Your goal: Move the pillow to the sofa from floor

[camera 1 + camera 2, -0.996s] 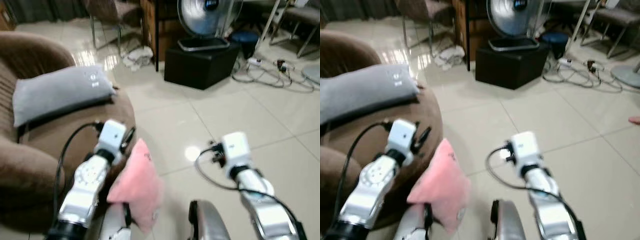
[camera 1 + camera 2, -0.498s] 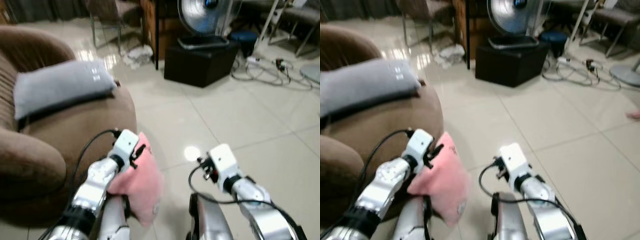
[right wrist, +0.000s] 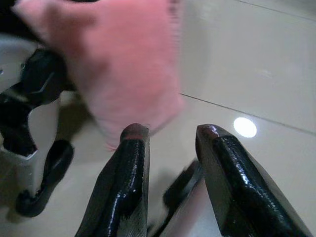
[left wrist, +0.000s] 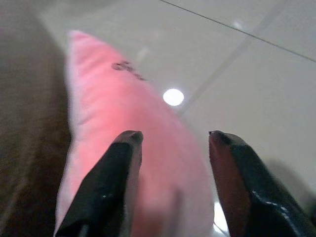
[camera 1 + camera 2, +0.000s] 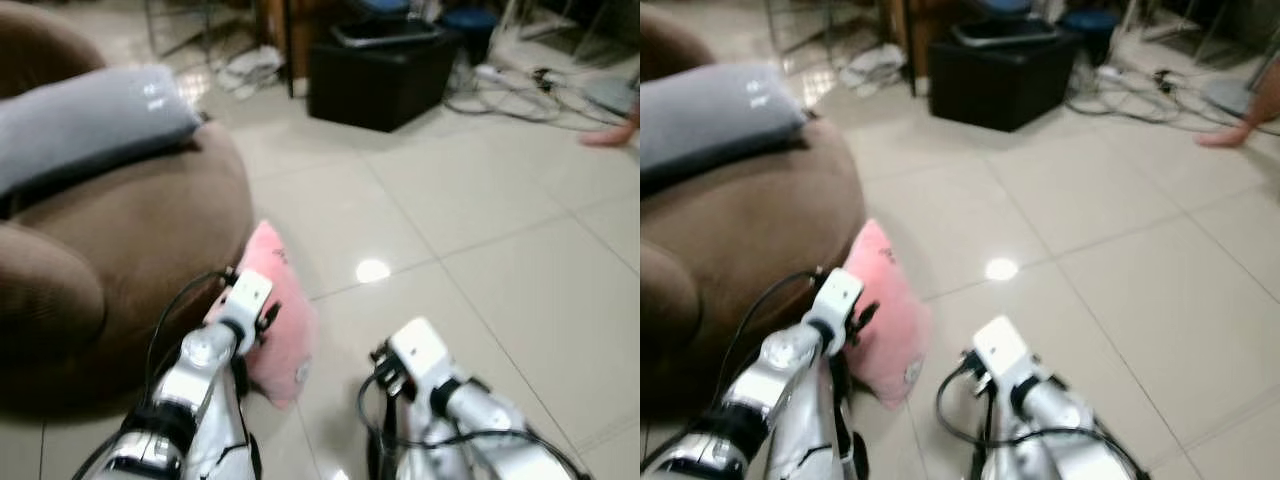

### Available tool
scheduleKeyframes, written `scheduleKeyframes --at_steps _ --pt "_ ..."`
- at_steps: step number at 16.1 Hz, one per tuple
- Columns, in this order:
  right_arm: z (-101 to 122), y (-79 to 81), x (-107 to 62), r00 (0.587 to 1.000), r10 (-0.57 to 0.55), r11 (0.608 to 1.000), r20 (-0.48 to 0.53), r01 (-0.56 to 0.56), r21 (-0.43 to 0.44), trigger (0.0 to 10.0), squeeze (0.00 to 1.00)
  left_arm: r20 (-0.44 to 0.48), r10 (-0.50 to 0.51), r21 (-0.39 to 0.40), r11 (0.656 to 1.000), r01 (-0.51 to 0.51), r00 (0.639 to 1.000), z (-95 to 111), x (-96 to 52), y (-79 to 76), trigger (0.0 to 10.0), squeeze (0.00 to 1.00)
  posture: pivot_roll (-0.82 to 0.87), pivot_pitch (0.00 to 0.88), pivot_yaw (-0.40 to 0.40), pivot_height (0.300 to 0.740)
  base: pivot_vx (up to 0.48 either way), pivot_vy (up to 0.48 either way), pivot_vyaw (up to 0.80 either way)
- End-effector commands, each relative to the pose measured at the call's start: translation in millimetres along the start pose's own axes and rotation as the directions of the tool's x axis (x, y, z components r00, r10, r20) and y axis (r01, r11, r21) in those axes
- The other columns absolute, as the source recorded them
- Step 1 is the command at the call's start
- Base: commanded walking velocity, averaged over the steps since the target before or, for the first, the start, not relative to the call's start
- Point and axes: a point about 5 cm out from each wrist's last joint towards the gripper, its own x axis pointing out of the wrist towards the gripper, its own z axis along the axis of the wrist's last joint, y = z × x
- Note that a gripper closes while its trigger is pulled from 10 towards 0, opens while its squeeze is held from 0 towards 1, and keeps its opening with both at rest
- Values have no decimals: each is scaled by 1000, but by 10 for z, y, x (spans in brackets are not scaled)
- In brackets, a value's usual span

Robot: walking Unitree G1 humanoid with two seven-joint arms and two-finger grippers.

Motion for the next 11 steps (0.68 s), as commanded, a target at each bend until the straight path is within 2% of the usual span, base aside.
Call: scheduleKeyframes --at_steps 1,3,6,8,11 --pt "50 32 5 1000 10 1000 18 -9 -19 10000 0 -44 34 -26 999 -36 998 -110 -28 65 10000 1000 -64 217 22 510 0 0 0" --pt "176 -47 -61 997 3 1000 76 -4 2 10000 0 -59 101 -12 995 -101 993 -93 7 180 10000 1000 -58 264 23 510 0 0 0" --pt "250 -117 -152 994 4 1000 113 -1 -29 10000 0 -74 231 -4 973 -232 970 -121 -22 354 10000 1000 -52 287 29 510 0 0 0" --pt "317 -168 -167 989 -7 999 148 13 -41 10000 0 -58 277 -13 960 -278 959 -103 -25 412 10000 1000 -51 306 32 510 0 0 0" --pt "300 -200 -162 989 -1 998 148 9 -57 10000 0 -50 308 53 951 -305 950 -93 -22 451 10000 1000 -48 319 34 510 0 0 0"
